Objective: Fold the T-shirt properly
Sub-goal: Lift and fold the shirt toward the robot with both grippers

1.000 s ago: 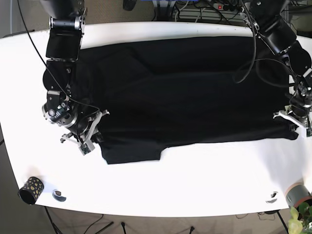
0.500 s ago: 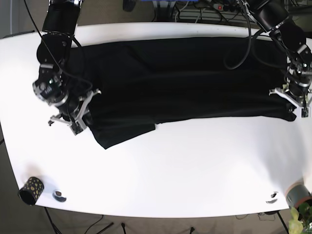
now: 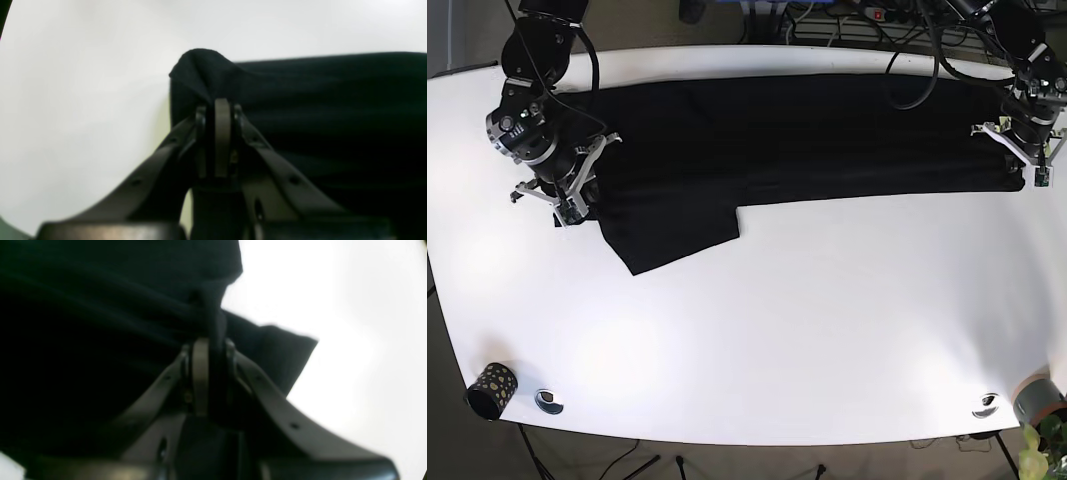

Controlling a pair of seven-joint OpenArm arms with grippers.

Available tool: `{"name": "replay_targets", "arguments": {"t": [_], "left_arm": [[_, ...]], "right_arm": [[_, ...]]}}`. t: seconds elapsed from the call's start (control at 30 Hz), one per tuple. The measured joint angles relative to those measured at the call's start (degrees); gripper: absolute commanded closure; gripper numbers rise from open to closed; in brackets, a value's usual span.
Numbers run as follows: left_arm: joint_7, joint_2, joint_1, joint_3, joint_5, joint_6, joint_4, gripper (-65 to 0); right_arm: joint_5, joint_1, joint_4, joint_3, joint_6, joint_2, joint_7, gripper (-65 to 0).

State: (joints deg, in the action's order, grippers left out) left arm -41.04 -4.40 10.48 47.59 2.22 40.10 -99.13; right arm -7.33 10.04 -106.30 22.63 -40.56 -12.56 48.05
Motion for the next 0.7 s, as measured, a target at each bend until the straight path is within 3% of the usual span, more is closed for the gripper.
{"name": "replay_targets", "arguments": {"t": [0.17, 0.3, 0.4, 0.53, 0.6, 0.7], "left_arm": [[-0.04, -0.04, 0.59, 0.15, -0.07, 0.07, 1.97, -0.4], [0.24, -0.28, 1.97, -0.13, -0.04, 0.07, 2.95, -1.7], [-0.13, -0.26, 2.54, -0.13, -0.66, 0.07, 3.28, -14.4], [-0.11, -0.90, 2.32, -0.68, -0.76, 0.02, 3.26, -41.5], [-0.07, -0.90, 2.19, -1.33, -0.74, 0.02, 3.04, -49.3], [-0.17, -0.59, 2.03, -1.92, -0.55, 0.04, 1.49, -49.0]], "right_arm": [[0.07, 1.44, 2.43, 0.42, 0.04, 0.07, -0.26, -9.5], [0.39, 2.54, 4.46, 0.48, 0.24, 0.02, -0.17, -26.5], [0.00, 2.97, 5.95, 2.58, 0.09, 0.35, -0.22, -40.0], [0.39, 3.02, 5.73, 6.54, 0.28, 1.38, -0.11, -49.6], [0.94, 2.93, 4.59, 7.56, 0.46, 1.99, 0.22, -51.5], [0.68, 2.21, 2.03, 7.91, 0.42, 2.43, 0.26, -52.6]]}}
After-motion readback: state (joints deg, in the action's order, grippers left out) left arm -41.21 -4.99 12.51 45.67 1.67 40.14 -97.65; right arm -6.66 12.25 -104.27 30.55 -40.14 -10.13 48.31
